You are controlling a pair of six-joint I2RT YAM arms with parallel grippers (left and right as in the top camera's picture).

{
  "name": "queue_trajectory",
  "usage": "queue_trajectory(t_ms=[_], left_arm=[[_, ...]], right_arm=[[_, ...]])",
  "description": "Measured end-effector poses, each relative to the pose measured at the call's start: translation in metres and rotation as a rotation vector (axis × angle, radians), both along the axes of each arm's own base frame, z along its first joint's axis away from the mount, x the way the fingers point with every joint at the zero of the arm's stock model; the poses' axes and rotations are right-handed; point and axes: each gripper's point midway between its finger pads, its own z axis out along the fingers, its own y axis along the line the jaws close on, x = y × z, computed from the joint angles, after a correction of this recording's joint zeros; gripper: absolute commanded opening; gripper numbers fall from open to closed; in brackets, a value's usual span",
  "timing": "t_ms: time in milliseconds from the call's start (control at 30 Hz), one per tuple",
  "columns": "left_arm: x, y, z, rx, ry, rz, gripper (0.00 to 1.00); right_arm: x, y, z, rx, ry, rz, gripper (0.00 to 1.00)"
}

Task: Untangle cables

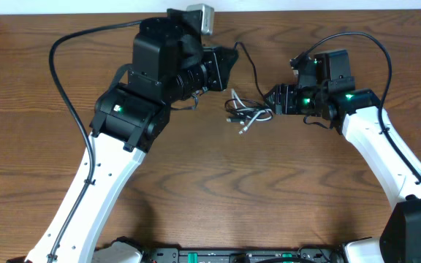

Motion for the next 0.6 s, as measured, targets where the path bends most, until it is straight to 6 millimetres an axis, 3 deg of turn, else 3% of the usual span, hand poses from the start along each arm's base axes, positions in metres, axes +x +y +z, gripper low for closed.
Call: queue_trajectory(t_ms=[333,600], left_arm=[[0.026,0.005,-0.087,0.134,0.229,0.084,0.08],[0.037,0.030,-0.153,0.245,0.413,0.155,0.07]], right_arm=[[-0.005,-0.011,-0.009,-0.048,0.049,-0.057,0.69],[-0.008,-0.022,-0.017,-0.104,0.074,-0.092,0.70]])
